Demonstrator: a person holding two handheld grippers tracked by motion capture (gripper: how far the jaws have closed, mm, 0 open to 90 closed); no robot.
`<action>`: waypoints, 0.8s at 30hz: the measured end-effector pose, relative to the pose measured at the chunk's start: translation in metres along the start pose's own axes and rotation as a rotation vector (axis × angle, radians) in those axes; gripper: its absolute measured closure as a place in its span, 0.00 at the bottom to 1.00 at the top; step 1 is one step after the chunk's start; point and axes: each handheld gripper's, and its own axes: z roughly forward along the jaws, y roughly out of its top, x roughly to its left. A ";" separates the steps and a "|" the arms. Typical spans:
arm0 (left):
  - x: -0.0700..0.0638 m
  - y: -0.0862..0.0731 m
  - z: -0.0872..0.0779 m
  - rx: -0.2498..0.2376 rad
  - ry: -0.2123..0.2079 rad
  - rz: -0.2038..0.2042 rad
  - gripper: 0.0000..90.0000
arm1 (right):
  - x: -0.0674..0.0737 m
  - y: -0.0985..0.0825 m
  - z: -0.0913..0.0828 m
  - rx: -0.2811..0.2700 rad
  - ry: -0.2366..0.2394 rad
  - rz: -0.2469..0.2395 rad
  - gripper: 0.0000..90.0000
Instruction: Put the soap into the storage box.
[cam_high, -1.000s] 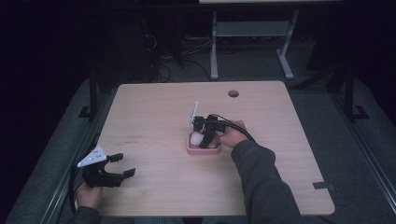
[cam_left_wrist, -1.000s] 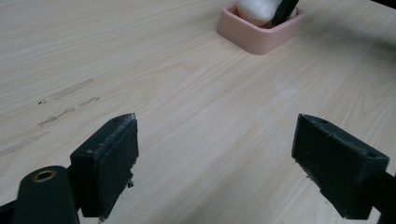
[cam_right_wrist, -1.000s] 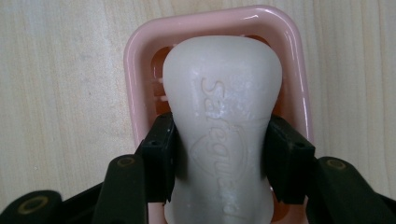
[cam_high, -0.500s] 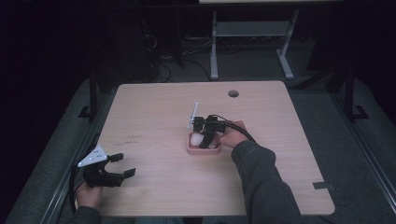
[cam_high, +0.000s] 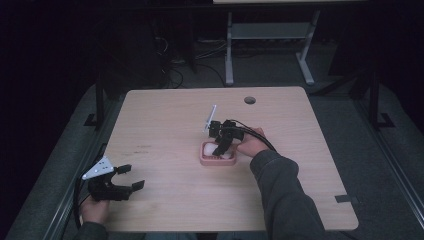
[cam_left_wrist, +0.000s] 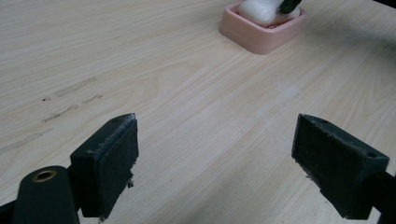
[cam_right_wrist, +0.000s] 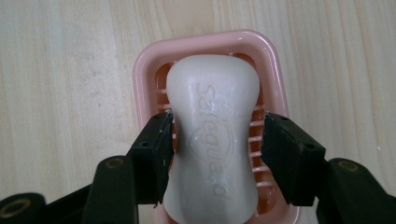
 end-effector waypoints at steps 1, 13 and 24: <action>0.000 0.000 0.000 0.002 0.001 0.002 0.15 | 0.000 0.000 0.000 0.001 0.003 0.003 0.46; 0.000 -0.002 -0.003 -0.004 0.008 -0.002 0.15 | 0.001 -0.005 -0.010 -0.016 -0.003 0.023 0.42; 0.000 -0.003 -0.003 0.004 0.007 -0.001 0.15 | 0.001 -0.008 -0.016 -0.031 -0.004 0.034 0.40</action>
